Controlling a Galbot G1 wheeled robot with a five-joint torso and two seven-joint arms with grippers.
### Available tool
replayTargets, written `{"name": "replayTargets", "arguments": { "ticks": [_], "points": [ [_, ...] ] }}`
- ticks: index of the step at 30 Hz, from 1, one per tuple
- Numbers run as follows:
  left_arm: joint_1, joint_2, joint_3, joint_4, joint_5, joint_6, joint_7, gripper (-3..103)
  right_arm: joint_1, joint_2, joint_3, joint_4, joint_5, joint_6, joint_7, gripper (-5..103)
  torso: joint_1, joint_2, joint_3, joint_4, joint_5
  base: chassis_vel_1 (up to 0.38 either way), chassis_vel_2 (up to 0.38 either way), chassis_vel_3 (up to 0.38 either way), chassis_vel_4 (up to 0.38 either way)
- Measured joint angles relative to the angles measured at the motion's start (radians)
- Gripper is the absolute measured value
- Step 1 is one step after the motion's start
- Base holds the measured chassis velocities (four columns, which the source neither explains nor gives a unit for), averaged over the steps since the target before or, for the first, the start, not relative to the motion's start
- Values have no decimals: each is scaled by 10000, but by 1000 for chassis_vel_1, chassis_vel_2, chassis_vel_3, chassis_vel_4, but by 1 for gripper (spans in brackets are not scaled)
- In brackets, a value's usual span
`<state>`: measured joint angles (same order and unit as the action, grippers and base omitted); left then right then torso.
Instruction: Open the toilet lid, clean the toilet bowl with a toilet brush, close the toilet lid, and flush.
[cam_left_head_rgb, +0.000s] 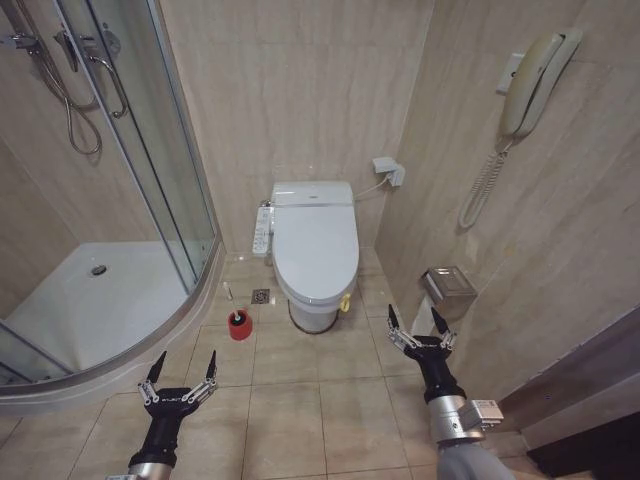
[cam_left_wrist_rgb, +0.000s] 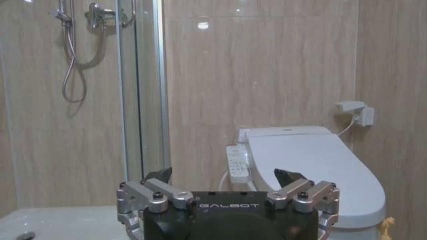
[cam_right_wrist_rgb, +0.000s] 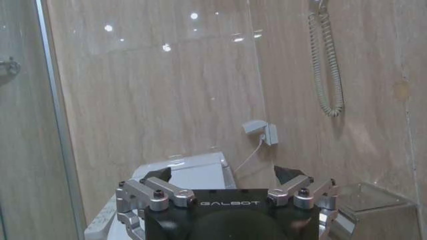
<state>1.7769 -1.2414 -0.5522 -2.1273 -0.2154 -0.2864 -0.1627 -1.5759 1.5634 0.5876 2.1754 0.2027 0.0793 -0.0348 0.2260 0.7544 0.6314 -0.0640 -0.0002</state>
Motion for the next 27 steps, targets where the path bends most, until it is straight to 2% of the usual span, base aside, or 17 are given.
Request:
{"name": "replayTargets", "arguments": {
  "ticks": [12,19,27],
  "points": [
    [-1,0,0,0,0,0,0,100,-34,-14,34,-32,209,148,-151,100,0,0,0,0,0,0,0,0,0],
    [0,0,0,0,0,0,0,100,43,-26,55,-87,316,179,9,100,-2,1,-1,1,0,-2,5,9,-1],
    [-1,0,0,0,0,0,0,100,265,-17,55,-276,247,359,257,100,-3,1,-1,0,1,-129,129,119,-122]
  ]
}}
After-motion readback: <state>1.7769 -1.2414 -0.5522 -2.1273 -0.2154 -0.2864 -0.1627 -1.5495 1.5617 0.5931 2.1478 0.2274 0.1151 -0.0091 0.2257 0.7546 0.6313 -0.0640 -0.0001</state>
